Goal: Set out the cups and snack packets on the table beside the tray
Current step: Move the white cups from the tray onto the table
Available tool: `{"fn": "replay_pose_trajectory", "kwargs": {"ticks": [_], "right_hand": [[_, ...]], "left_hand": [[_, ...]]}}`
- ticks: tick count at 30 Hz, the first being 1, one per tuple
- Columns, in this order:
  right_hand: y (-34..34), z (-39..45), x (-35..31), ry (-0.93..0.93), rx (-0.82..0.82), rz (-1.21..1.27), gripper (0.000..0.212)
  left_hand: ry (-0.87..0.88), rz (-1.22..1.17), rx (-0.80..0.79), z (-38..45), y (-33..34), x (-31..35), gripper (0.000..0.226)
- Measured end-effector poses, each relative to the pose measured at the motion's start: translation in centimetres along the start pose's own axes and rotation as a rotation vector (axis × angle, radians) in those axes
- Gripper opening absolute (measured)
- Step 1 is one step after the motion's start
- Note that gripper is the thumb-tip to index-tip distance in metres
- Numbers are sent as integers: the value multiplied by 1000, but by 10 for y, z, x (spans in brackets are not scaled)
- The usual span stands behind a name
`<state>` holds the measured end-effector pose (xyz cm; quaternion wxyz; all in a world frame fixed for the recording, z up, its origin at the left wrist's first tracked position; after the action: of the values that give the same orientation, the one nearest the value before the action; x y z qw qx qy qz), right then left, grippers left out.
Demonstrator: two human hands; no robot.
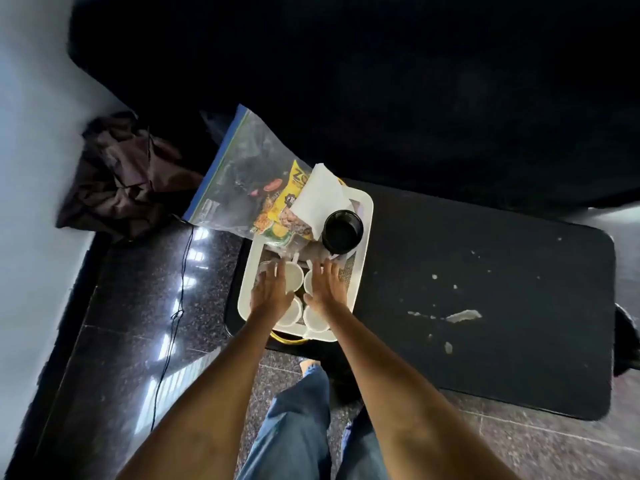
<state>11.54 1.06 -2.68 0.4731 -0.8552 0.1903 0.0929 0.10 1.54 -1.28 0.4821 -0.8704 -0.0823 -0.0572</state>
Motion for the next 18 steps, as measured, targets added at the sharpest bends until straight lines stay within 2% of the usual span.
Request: {"fn": "replay_pose_trajectory", "kwargs": {"ticks": [3, 10, 15, 18], "right_hand": [[8, 0, 4, 39, 23, -2, 82], [10, 0, 15, -16, 66, 39, 72], [-14, -21, 28, -75, 144, 85, 74], [-34, -44, 44, -20, 209, 164, 72]], "left_hand": [[-34, -31, -22, 9, 8, 5, 86], [-48, -85, 60, 13, 15, 9, 82], [-61, -143, 181, -11, 2, 28, 81], [-57, -181, 207, -32, -1, 55, 81]]}}
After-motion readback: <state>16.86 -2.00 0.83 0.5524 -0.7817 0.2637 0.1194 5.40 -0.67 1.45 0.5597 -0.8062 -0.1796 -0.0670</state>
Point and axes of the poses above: each hand's wrist, its own z-axis towards the middle knuckle, its own y-axis out of the palm, x = y × z, the point moved 2 cm from there along z, towards the middle knuckle, and after that the axes turned 8 degrees about x, right-handed, at the moved point
